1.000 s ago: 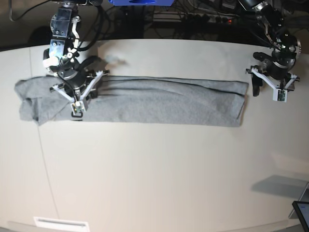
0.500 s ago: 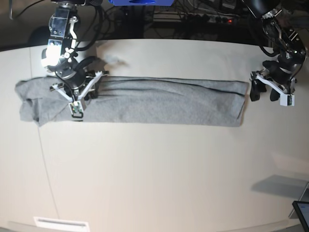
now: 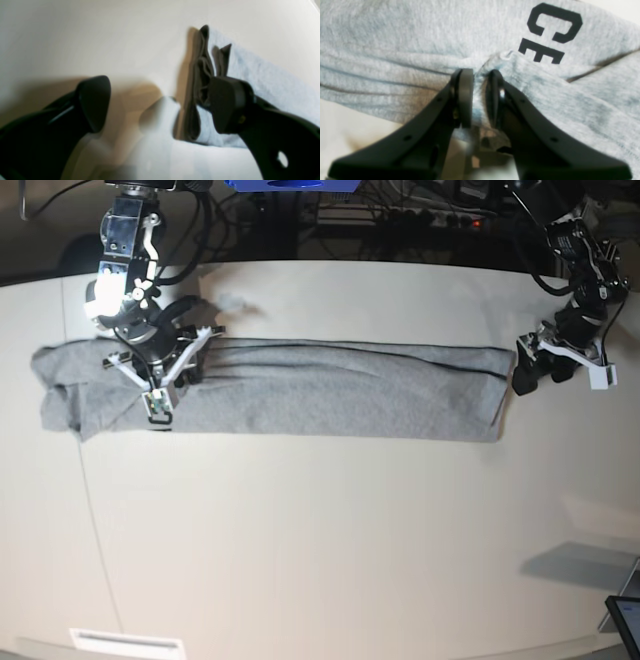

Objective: Fold the T-shirt properly
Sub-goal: 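Lower both grippers onto the folded strip's ends and grasp them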

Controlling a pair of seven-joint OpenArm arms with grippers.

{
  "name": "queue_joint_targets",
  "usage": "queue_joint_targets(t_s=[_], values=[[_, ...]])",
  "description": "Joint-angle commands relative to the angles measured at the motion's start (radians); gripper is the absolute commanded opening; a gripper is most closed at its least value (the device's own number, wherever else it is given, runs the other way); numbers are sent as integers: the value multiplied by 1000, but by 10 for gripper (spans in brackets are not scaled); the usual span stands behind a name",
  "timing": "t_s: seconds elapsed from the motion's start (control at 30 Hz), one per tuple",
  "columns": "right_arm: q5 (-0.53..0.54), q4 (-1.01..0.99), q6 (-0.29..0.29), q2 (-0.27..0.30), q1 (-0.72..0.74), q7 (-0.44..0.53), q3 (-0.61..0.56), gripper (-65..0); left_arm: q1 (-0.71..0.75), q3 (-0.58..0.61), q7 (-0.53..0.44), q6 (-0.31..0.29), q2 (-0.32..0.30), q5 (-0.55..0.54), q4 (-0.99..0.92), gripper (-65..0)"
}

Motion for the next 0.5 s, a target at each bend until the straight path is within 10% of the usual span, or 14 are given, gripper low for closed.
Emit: queue_joint_targets(t_s=[0.0,0.47], values=[[-5,6,-1,0,-2,-17,-1,-525,-5,22,0,-9,-19,-21,14,-49],[-5,6,-1,-2,0,-15,-1,-525,-45,134,90,-9,21,-14,9,-49]])
